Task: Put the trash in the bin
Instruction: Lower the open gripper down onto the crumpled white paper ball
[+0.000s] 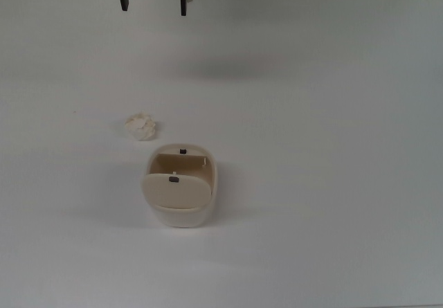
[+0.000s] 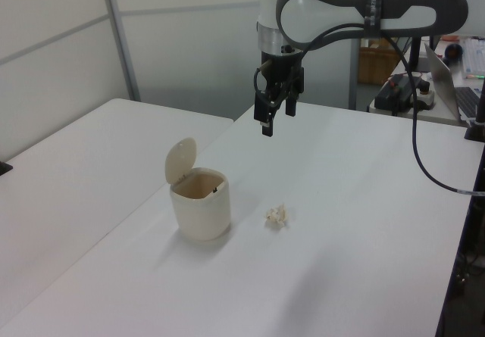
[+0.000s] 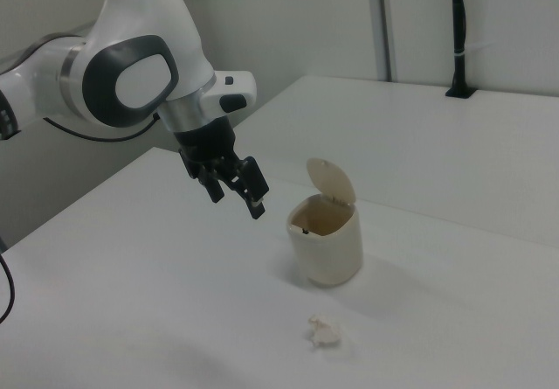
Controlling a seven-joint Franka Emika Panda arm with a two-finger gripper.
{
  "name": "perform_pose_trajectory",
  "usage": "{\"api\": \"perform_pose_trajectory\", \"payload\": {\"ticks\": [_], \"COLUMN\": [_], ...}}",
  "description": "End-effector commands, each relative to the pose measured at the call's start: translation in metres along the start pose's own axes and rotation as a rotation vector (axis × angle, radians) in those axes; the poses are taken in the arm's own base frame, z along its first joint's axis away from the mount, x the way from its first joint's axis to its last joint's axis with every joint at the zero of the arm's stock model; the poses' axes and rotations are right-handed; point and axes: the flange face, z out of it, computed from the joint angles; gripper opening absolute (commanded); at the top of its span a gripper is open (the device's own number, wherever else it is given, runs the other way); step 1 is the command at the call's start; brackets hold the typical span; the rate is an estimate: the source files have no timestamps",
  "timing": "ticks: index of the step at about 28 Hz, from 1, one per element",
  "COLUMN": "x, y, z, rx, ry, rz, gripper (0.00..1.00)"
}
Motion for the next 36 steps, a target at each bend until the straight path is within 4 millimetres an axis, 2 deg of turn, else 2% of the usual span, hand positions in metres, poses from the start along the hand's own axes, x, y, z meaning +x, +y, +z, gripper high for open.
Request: {"api": "perform_pose_trajectory", "payload": {"ticks": [1, 3, 5, 10, 11, 16, 17, 21, 22, 23, 31, 33, 36], "x": [0.004, 0.009, 0.012, 0.02, 0.023, 0.029, 0.029, 0.027, 0.027, 0.027, 0.034, 0.035, 0.038], "y": [0.009, 0.019, 0.019, 0.016, 0.015, 0.016, 0.018, 0.025, 0.027, 0.029, 0.058, 0.061, 0.061], "z": [0.008, 0.019, 0.024, 0.07, 0.088, 0.132, 0.15, 0.19, 0.208, 0.217, 0.268, 0.285, 0.299], "rx": [0.051, 0.068, 0.087, 0.083, 0.082, 0.072, 0.07, 0.065, 0.057, 0.054, 0.005, -0.006, -0.01], "ry": [-0.032, -0.047, -0.052, -0.123, -0.149, -0.163, -0.161, -0.167, -0.167, -0.166, -0.173, -0.177, -0.165], "rz": [0.029, 0.046, 0.03, -0.093, -0.102, -0.097, -0.093, -0.077, -0.074, -0.071, -0.048, -0.05, -0.049], "gripper": [1.0, 1.0, 1.0, 1.0, 1.0, 1.0, 1.0, 1.0, 1.0, 1.0, 1.0, 1.0, 0.98]}}
